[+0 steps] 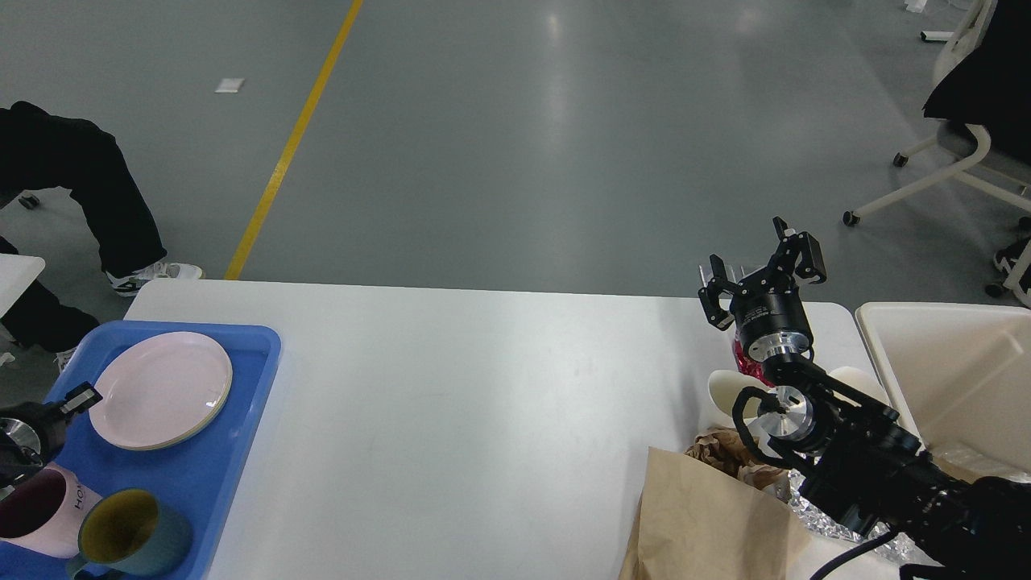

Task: Tidy desktop
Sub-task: 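Open the left gripper and lift it off the pink plate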

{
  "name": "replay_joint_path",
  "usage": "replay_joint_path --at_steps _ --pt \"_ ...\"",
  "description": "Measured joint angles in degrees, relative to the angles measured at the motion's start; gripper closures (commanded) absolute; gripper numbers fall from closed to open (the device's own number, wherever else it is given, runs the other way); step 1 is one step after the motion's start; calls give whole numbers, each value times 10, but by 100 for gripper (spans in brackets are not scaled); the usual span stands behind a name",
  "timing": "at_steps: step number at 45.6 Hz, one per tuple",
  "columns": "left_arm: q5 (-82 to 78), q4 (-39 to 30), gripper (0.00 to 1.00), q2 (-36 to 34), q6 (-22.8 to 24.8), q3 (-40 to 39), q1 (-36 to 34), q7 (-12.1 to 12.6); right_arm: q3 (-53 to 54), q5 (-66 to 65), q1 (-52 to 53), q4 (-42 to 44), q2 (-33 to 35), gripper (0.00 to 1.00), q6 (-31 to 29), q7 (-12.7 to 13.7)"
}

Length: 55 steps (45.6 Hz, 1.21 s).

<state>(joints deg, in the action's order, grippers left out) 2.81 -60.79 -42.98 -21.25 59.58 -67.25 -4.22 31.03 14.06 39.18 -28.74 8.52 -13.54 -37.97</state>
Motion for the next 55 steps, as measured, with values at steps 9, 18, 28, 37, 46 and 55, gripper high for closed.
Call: replay_joint_path --at_steps 9,18,28,37,46,55 --pt "0 1 57 0 0 -2 -5 -1 0 0 0 0 0 0 0 0" --pt "0 0 40 -1 1 -21 -14 -3 0 0 0 0 0 0 0 0" --pt "-1 0 6 -1 6 -39 -61 -2 0 0 0 0 0 0 0 0" --pt "-2 0 4 0 8 -84 -73 -3 0 0 0 0 0 0 0 0" --pt "-2 -1 4 2 20 -87 -59 -2 0 0 0 0 0 0 0 0" --pt "-4 -2 4 -3 40 -86 -54 -2 0 0 0 0 0 0 0 0"
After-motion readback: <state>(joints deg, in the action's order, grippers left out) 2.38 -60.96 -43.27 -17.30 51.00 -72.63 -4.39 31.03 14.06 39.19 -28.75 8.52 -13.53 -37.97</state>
